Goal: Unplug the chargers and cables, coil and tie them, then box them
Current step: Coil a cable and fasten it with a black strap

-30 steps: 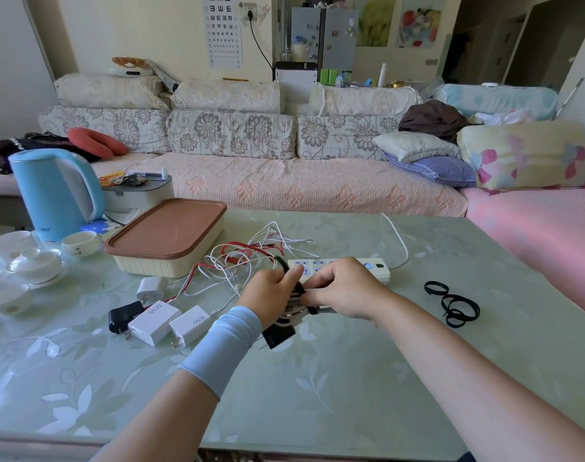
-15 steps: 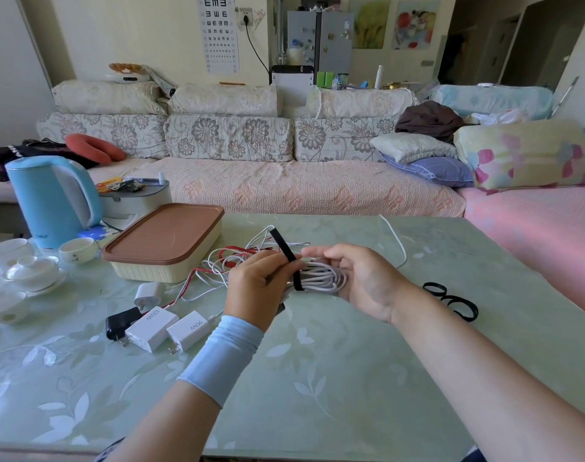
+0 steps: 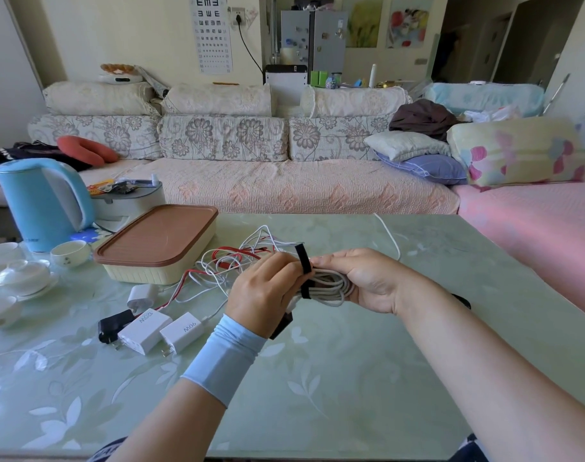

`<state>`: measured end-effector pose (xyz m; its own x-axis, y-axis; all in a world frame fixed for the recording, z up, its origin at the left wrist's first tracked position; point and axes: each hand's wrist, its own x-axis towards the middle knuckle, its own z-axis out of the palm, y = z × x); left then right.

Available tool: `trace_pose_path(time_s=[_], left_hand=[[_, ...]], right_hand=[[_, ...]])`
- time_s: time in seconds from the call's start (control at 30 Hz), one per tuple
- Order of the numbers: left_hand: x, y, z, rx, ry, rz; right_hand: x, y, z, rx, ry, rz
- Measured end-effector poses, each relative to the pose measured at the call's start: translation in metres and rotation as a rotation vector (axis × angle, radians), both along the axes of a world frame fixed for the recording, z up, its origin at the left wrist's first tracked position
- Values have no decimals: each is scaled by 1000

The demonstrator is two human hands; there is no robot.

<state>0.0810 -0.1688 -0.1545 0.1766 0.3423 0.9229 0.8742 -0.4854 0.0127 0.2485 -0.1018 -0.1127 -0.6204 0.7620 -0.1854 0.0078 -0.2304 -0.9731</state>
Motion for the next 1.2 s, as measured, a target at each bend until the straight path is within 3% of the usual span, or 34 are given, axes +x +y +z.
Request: trace_pose_path(time_s=[0.17,0.3,0.43,0.53,0.8,0.9,1.03,1.13,1.2], left_hand=[[1,1,-7,-25,62,15],[10,2,-18,-159,65,-34],[27,1,-28,-530,-222,-26],[33,-2,-24,-737,-625,-137],[28,-1,-20,-813,-950,-174],[36,-4,-13,-815,-1154,-250],[33,-6,-10,-683,-1142,-101],[27,-8,-6,-780,-1110,-48],[23,-8,-6,-878,-1228,-72]], right_hand=[[5,3,-3,71,-134,42],[0,5,-14,399,-536,-96],[-8,6,-21,488,-736,-332],[-12,1,-21,576,-719,-364],[-26,-13,-20,794,-607,-338],[-29,-17,-20,840,-574,-356],[-36,-21,-21,902,-498,-412],[-37,-24,-28,936,-454,-423],[-41,-26,-32,998,-439,-428]])
